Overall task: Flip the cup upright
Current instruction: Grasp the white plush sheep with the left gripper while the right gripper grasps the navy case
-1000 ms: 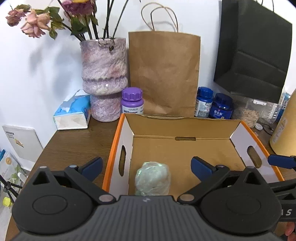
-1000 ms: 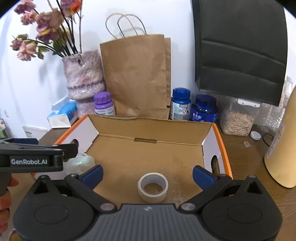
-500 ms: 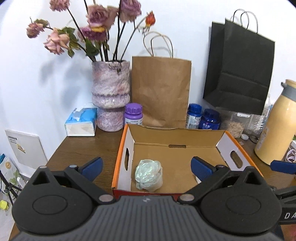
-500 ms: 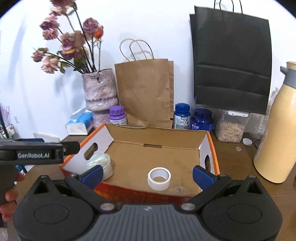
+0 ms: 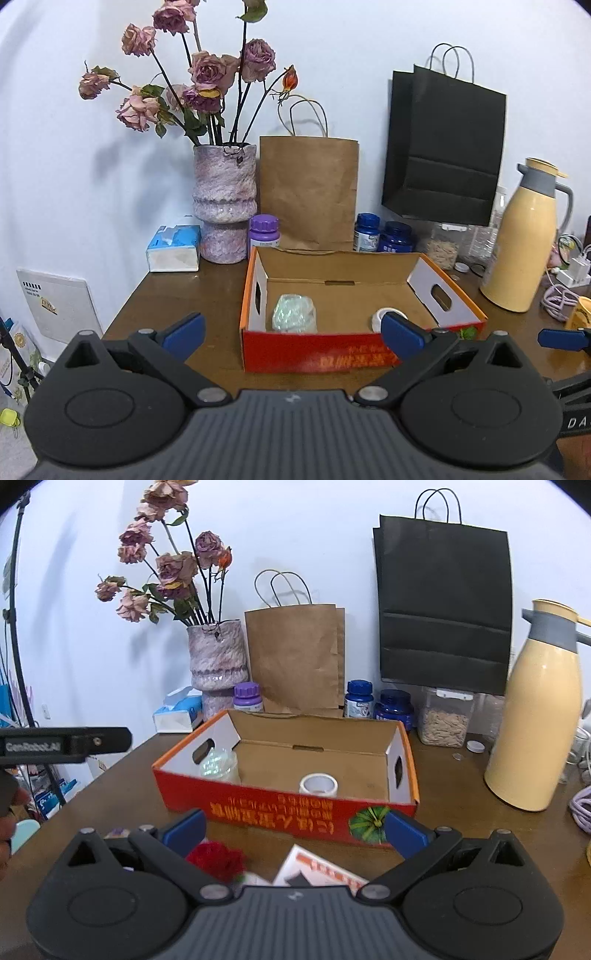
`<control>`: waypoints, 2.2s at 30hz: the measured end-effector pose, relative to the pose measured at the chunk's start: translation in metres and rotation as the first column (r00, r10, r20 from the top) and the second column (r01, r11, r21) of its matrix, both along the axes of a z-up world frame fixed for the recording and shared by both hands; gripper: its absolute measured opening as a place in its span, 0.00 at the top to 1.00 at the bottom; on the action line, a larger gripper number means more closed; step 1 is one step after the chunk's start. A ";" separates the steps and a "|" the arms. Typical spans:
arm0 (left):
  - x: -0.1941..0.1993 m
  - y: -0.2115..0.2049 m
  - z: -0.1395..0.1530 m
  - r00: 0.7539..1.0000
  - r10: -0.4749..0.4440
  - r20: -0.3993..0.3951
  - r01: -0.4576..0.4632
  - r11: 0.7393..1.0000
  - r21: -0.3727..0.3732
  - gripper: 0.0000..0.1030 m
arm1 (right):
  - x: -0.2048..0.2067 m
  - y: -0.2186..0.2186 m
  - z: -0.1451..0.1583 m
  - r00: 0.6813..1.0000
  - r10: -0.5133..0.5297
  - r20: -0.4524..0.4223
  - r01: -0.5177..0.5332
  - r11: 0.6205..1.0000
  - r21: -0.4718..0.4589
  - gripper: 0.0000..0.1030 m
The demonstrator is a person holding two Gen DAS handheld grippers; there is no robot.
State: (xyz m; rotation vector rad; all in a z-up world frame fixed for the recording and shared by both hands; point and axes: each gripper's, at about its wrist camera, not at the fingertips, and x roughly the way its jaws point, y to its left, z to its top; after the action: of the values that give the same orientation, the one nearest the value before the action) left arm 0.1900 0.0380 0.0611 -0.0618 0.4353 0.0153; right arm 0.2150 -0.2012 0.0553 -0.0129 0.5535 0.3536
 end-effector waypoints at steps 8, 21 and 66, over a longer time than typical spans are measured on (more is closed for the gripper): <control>-0.040 0.001 -0.016 1.000 -0.001 -0.006 0.001 1.000 0.004 0.00 | -0.043 -0.022 -0.012 1.000 -0.023 0.001 0.023 1.000 -0.014 0.00; -0.084 0.005 -0.054 0.998 0.047 -0.029 -0.046 0.999 0.014 0.00 | -0.078 -0.060 -0.051 0.988 -0.128 -0.084 0.124 0.991 -0.058 0.00; -0.043 0.018 -0.101 0.976 0.039 -0.215 -0.030 0.999 0.045 0.07 | -0.026 -0.104 -0.098 0.964 -0.153 -0.219 0.131 0.985 -0.113 0.25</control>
State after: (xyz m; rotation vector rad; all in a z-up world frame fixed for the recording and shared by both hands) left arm 0.1472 0.0559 -0.0398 -0.0262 0.6514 0.0655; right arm 0.1895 -0.3057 -0.0429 -0.0266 0.7937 0.1880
